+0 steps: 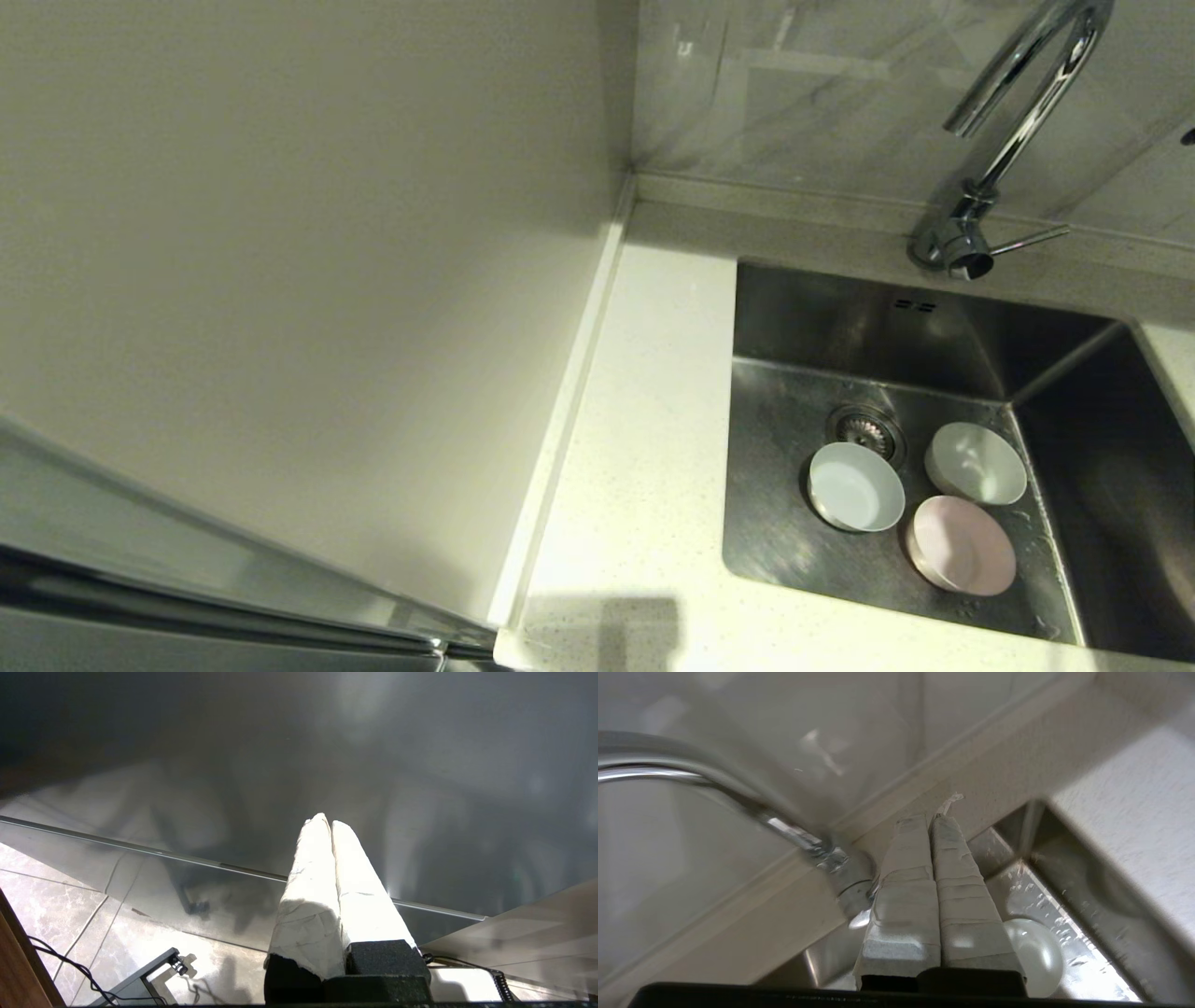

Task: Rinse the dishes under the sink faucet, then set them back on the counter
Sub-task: Turn on the faucet

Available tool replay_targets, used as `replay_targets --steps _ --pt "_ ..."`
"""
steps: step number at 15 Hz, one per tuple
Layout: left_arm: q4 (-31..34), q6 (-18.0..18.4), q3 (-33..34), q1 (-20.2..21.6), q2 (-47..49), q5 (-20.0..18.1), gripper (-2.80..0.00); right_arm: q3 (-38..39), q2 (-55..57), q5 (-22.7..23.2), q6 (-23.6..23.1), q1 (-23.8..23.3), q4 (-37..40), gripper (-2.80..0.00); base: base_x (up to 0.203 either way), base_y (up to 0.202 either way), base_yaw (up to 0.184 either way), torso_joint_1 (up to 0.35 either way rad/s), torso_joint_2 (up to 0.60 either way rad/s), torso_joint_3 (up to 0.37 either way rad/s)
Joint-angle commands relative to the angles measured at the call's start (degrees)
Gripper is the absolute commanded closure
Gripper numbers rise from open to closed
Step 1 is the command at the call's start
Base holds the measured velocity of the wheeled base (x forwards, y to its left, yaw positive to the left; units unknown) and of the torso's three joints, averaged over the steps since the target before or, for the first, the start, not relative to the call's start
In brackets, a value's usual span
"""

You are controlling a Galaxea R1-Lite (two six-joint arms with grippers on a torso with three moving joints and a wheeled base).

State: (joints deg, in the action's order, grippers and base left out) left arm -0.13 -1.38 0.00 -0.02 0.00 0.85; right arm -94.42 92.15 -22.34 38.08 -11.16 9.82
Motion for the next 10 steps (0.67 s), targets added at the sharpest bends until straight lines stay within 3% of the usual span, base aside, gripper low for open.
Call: replay_targets --steps 1,5,10 --pt "-0.04 -0.03 0.00 -0.05 -0.18 0.03 0.00 -2.51 5.55 -0.11 0.93 -1.09 -0.11 0.00 0.000 0.000 0.000 0.000 0.00 0.000" --pt "-0.04 -0.03 0.00 0.02 -0.18 0.03 0.00 -6.73 10.49 0.05 0.71 0.40 -1.26 0.00 0.000 0.000 0.000 0.000 0.00 0.000" --pt "-0.04 -0.03 0.00 0.02 -0.18 0.03 0.00 -11.71 15.91 0.36 -3.49 1.58 -4.01 0.00 0.000 0.000 0.000 0.000 0.00 0.000"
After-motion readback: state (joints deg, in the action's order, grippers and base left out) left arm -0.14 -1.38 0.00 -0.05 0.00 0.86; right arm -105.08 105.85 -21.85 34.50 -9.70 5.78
